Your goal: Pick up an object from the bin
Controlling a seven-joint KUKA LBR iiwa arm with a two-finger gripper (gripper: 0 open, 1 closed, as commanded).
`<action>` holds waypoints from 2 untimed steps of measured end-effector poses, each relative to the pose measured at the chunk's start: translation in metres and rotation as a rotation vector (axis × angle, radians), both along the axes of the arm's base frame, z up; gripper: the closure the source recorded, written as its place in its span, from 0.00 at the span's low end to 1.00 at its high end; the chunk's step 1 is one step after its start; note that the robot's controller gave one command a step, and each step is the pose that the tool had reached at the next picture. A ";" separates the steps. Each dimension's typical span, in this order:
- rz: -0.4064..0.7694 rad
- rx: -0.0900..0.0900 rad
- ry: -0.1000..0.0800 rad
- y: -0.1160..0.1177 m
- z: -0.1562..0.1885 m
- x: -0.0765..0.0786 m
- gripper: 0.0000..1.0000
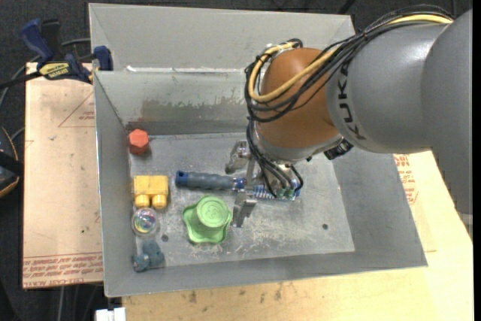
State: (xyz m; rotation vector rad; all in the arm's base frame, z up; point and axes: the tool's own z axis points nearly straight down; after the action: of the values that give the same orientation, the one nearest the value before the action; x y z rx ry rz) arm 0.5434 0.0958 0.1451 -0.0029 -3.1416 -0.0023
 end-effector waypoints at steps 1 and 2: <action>0.003 0.000 -0.003 -0.029 -0.067 0.013 0.00; 0.005 0.000 -0.002 -0.027 -0.064 0.013 1.00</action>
Offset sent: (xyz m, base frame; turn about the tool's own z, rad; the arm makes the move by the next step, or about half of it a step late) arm 0.0119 -0.0281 -0.0649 -0.0069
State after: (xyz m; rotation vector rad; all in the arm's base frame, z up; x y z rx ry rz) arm 0.5563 0.0684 0.0809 0.0055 -3.1439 -0.0029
